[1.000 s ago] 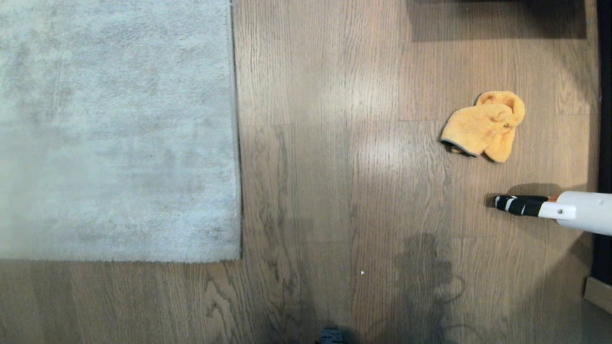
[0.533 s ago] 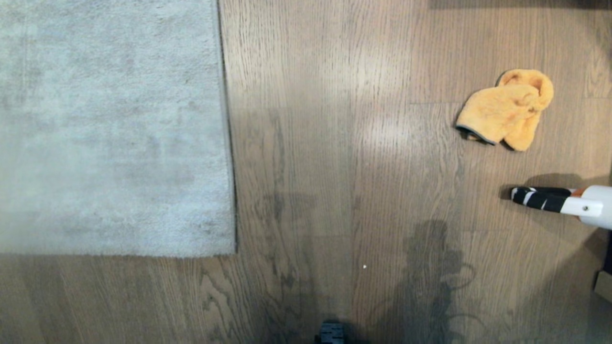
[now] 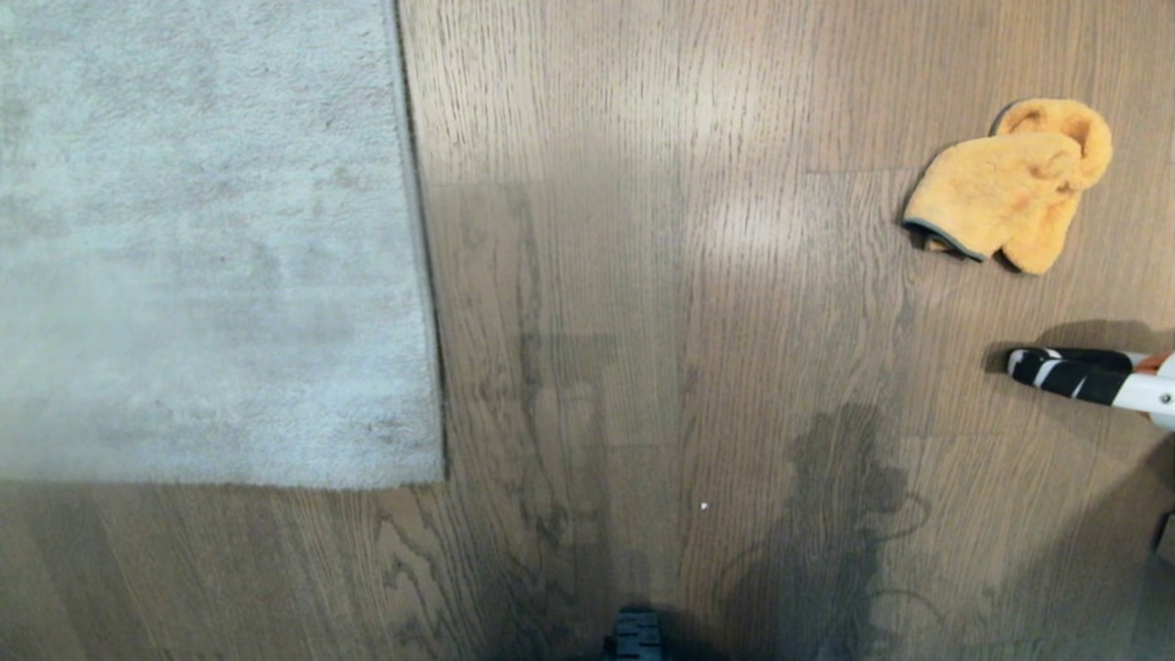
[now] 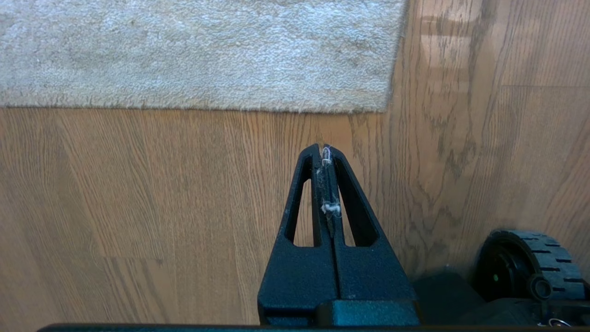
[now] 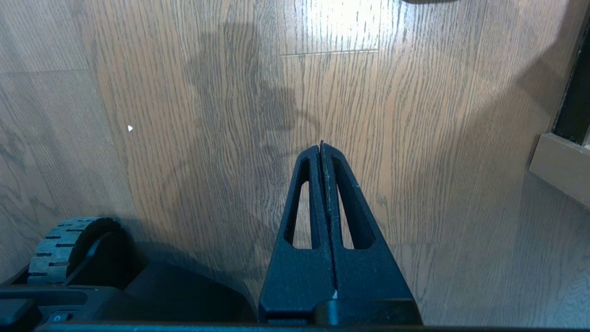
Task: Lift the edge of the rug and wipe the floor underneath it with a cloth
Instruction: Pick up the rag
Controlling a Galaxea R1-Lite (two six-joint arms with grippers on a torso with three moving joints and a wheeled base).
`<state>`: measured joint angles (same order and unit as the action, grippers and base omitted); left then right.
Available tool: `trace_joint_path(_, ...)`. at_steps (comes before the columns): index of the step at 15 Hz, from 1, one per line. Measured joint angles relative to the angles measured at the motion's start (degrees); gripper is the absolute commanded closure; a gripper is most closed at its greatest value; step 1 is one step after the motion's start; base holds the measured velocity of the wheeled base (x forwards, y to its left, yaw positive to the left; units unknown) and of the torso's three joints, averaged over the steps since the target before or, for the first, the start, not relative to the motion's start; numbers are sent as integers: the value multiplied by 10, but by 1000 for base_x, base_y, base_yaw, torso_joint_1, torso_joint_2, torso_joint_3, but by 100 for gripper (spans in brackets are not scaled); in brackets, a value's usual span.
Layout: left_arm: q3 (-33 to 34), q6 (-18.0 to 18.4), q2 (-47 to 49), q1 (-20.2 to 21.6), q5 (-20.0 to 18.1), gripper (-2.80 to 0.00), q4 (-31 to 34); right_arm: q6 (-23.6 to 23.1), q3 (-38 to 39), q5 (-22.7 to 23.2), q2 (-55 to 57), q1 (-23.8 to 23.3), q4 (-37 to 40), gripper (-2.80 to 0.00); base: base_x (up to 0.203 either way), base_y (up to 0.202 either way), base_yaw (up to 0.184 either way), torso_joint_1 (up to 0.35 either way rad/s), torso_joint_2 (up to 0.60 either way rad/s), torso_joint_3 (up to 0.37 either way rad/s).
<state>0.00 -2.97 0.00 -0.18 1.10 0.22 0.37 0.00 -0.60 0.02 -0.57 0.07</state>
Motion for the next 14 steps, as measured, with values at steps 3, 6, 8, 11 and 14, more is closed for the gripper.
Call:
trace_joint_path(3,0,0,0,0,0,0,0,0,0,0,0,0,0,0,0,0,0,0,0,0)
trace_joint_path(6,0,0,0,0,0,0,0,0,0,0,0,0,0,0,0,0,0,0,0,0)
trace_joint_path(8,0,0,0,0,0,0,0,0,0,0,0,0,0,0,0,0,0,0,0,0)
trace_joint_path(11,0,1,0,0,0,0,1,0,0,0,0,0,0,0,0,0,0,0,0,0)
trace_joint_path(14,0,1,0,0,0,0,0,0,0,0,0,0,0,0,0,0,0,0,0,0)
